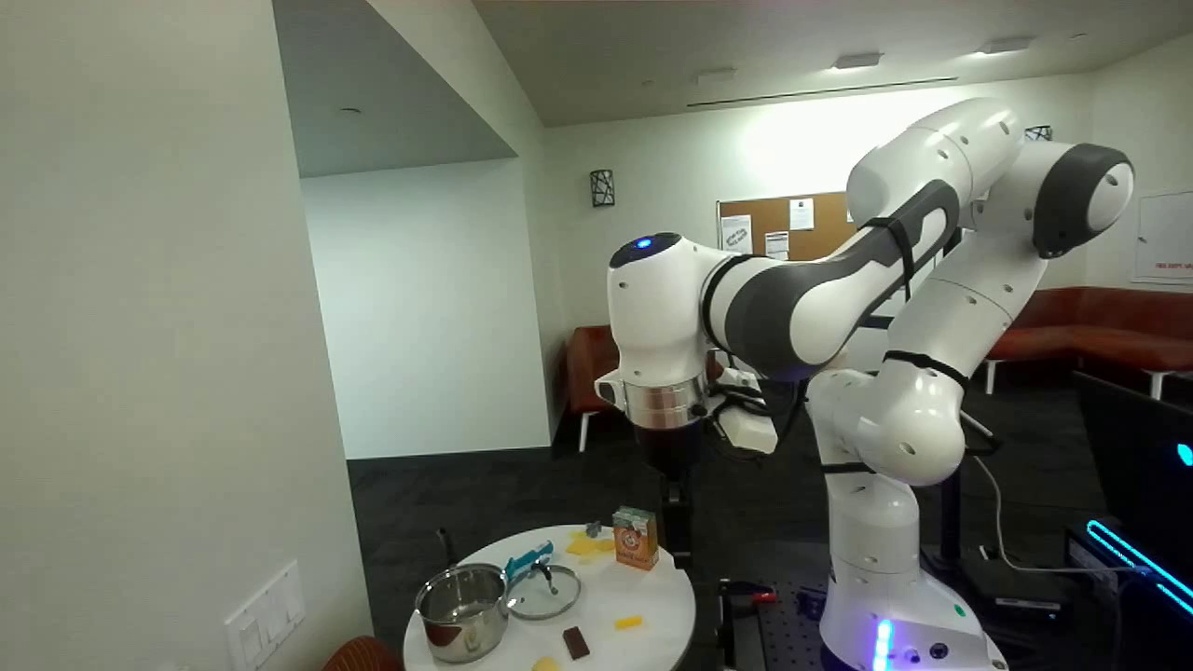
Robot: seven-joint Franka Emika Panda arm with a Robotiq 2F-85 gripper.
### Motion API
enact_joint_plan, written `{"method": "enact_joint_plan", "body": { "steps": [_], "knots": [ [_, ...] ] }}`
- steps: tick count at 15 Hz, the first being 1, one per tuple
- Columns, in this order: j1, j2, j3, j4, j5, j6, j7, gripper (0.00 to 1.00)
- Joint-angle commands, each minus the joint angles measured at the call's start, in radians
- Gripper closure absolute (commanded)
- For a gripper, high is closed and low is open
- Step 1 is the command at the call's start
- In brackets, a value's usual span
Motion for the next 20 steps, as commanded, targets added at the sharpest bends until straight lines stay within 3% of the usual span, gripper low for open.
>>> {"method": "enact_joint_plan", "body": {
  "steps": [1,11,20],
  "knots": [
    [0.016,0.005,-0.015,0.002,-0.010,-0.002,0.009,0.00],
    [0.008,0.012,-0.009,0.011,-0.014,0.008,0.022,0.00],
    [-0.135,0.078,0.010,0.070,-0.181,0.146,0.267,0.00]
  ]
}}
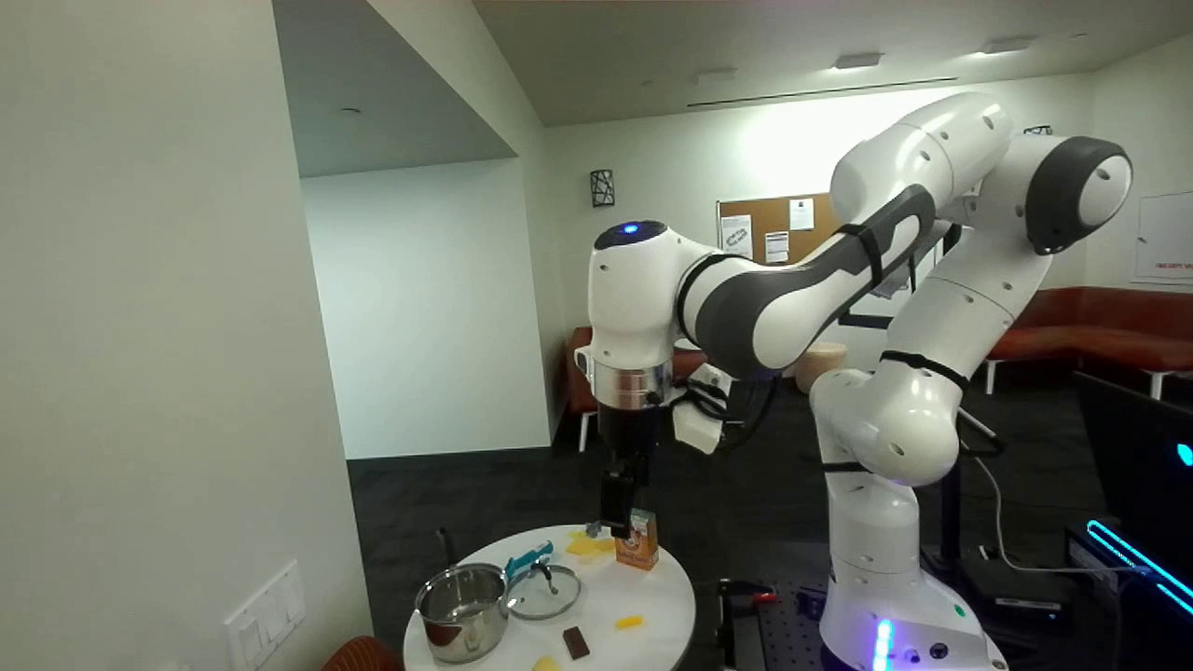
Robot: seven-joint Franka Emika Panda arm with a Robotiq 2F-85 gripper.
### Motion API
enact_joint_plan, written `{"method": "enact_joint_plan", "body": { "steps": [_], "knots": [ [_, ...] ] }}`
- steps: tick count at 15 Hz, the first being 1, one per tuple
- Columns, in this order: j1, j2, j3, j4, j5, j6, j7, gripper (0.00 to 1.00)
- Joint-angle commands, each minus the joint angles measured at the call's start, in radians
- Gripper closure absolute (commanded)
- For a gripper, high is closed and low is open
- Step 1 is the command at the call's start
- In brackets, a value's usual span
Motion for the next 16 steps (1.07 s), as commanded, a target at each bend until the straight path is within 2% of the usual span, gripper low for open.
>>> {"method": "enact_joint_plan", "body": {
  "steps": [1,4,8,16],
  "knots": [
    [-0.060,0.051,0.004,0.032,-0.062,0.031,0.115,0.00],
    [-0.087,0.069,-0.018,0.026,-0.097,0.046,0.179,0.00],
    [-0.108,0.093,-0.073,0.012,-0.125,0.064,0.197,0.00],
    [-0.133,0.167,-0.223,-0.022,-0.161,0.168,0.063,0.00]
  ]
}}
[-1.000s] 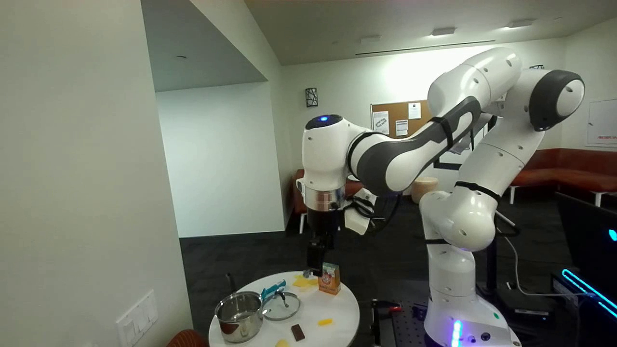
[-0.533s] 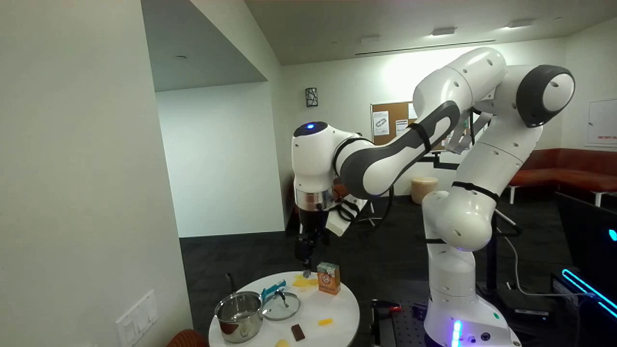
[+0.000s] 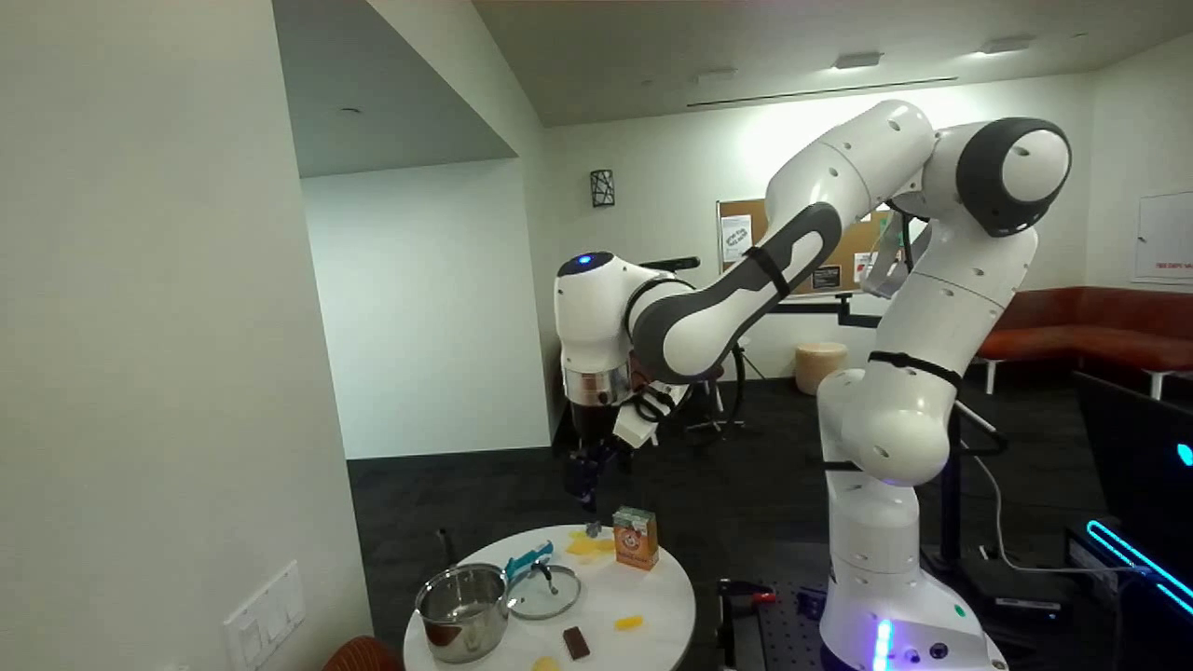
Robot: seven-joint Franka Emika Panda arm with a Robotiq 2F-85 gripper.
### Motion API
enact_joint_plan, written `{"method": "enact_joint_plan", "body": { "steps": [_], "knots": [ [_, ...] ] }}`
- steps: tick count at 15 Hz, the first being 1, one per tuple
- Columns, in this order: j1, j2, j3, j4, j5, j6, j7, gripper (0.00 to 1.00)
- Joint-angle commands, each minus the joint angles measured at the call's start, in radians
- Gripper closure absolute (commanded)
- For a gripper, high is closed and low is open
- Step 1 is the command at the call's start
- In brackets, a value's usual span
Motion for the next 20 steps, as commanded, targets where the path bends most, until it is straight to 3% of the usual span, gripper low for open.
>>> {"method": "enact_joint_plan", "body": {
  "steps": [1,10,20],
  "knots": [
    [-0.026,0.054,-0.052,-0.013,-0.023,0.074,-0.074,0.00],
    [-0.111,0.233,-0.104,-0.002,-0.139,0.279,-0.113,0.00],
    [-0.180,0.334,-0.102,0.004,-0.410,0.407,0.252,0.00]
  ]
}}
